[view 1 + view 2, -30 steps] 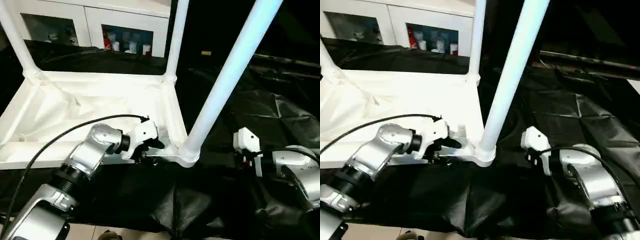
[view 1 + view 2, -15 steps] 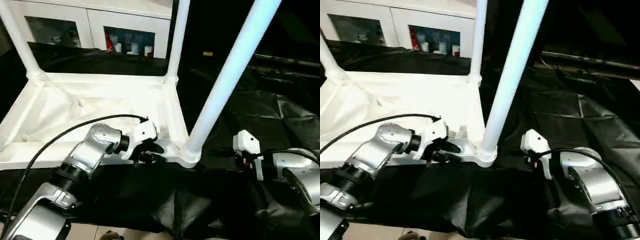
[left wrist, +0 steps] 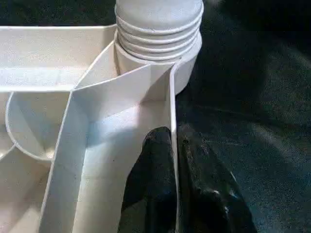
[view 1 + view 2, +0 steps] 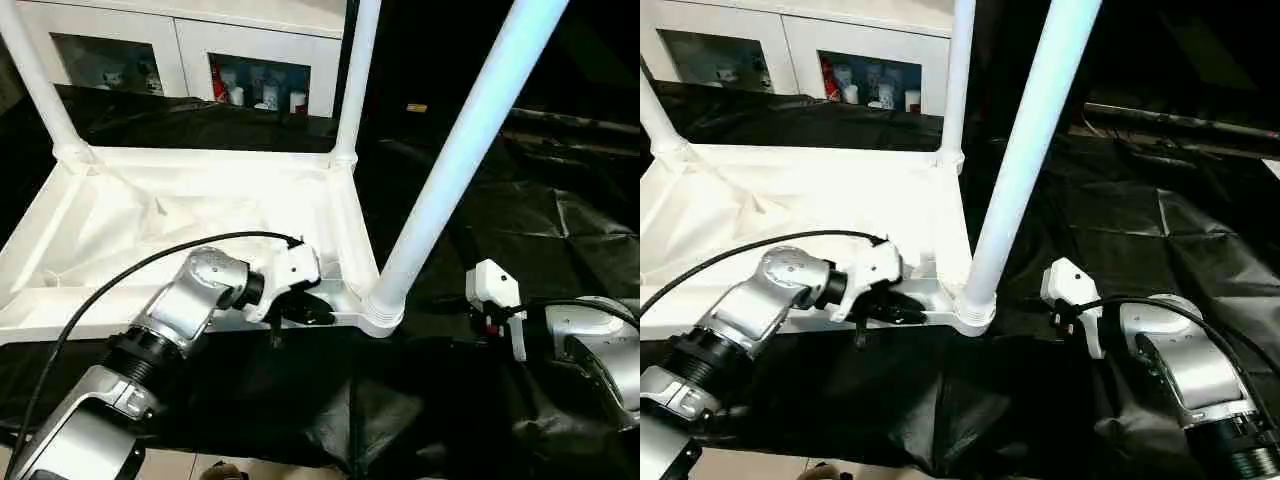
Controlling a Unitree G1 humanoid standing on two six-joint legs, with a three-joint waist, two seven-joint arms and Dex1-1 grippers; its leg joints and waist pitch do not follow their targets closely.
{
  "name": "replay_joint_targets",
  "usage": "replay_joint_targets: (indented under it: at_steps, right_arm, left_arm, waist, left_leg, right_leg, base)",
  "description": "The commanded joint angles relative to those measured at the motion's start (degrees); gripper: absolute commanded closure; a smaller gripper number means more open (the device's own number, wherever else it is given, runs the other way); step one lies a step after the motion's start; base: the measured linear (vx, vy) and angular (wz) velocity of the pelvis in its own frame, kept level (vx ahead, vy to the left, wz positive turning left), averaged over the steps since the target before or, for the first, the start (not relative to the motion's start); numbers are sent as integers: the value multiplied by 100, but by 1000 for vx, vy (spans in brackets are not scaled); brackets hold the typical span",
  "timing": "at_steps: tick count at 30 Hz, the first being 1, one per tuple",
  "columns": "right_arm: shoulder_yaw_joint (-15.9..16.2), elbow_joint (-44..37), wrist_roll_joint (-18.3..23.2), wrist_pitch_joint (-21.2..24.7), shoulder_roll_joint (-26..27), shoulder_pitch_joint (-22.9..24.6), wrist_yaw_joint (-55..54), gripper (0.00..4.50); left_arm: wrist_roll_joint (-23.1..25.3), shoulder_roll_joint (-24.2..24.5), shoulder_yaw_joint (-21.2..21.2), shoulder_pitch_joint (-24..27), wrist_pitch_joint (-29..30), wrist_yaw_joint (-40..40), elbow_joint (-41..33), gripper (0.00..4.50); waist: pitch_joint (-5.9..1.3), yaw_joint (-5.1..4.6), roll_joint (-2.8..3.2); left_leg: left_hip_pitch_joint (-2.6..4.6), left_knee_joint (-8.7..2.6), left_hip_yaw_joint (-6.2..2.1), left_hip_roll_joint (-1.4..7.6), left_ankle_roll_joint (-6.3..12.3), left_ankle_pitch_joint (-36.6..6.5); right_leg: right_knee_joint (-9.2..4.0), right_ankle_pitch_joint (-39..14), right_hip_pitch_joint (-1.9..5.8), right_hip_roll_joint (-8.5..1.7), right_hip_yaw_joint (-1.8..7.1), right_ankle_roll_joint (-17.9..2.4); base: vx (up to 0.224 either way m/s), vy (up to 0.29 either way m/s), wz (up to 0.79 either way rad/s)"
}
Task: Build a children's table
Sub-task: Rotate leg to tighten
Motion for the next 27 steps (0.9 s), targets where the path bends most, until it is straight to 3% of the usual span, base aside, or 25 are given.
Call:
replay_joint_targets:
  at_steps: [1,8,9,11,13,15,16,17,19,27]
  right_arm:
    - [11,-125,-7,46,-72,-33,-31,151]
    - [-10,-76,98,212,55,-44,-101,151]
    - [-24,-64,144,291,120,-59,-154,118]
    - [-62,19,169,406,300,-112,-379,114]
    - [-47,230,-35,244,508,-197,-752,103]
    - [32,560,-428,56,727,-349,-1332,78]
    - [32,560,-428,56,727,-349,-1332,78]
    - [55,776,-546,-1,907,-467,-1623,78]
    - [42,894,-527,37,1053,-546,-1751,78]
    - [38,1159,-472,-114,1381,-740,-1869,78]
  left_arm:
    - [137,7,-206,64,85,-35,51,438]
    - [211,66,-201,45,85,-51,39,438]
    - [206,73,-178,41,71,-33,60,450]
    - [227,29,-64,10,-28,148,221,450]
    - [205,-73,91,-63,-112,402,452,450]
    - [213,-137,182,-136,-144,565,606,450]
    - [213,-137,182,-136,-144,565,606,450]
    - [185,-148,193,-159,-130,527,607,450]
    - [157,-160,204,-173,-112,505,594,450]
    - [183,-197,228,-169,-205,523,681,450]
  waist:
    - [-321,2,17]
    - [-323,0,15]
    - [-322,-2,15]
    - [-321,-4,14]
    - [-310,-16,4]
    - [-298,-27,-6]
    - [-298,-33,-3]
    - [-298,-44,-37]
    - [-296,-58,-16]
    - [-317,-49,-7]
  left_leg:
    - [51,-400,-37,55,197,-1355]
    - [54,-406,-43,55,175,-1393]
    - [57,-408,-43,58,172,-1397]
    - [54,-411,-42,54,163,-1387]
    - [55,-414,-39,41,127,-1475]
    - [61,-414,-46,29,15,-1607]
    - [67,-416,-50,24,-13,-1600]
    - [47,-423,-58,19,-15,-1620]
    - [52,-428,-67,19,-41,-1646]
    - [51,-430,-41,38,38,-1432]
  right_leg:
    - [-470,-1357,278,-259,180,-1110]
    - [-485,-1524,267,-260,175,-1051]
    - [-486,-1507,260,-261,175,-1054]
    - [-488,-1524,257,-265,175,-1052]
    - [-511,-1723,241,-259,167,-1007]
    - [-557,-2188,220,-274,161,-837]
    - [-561,-2260,207,-278,161,-809]
    - [-572,-2401,233,-274,153,-726]
    - [-590,-2551,211,-286,154,-666]
    - [-497,-1646,231,-268,179,-957]
  base:
    - [0,0,0]
    - [0,0,0]
    - [0,0,0]
    - [0,0,0]
    - [0,0,0]
    - [0,0,0]
    - [0,0,0]
    - [0,0,0]
    - [0,0,0]
    - [0,0,0]
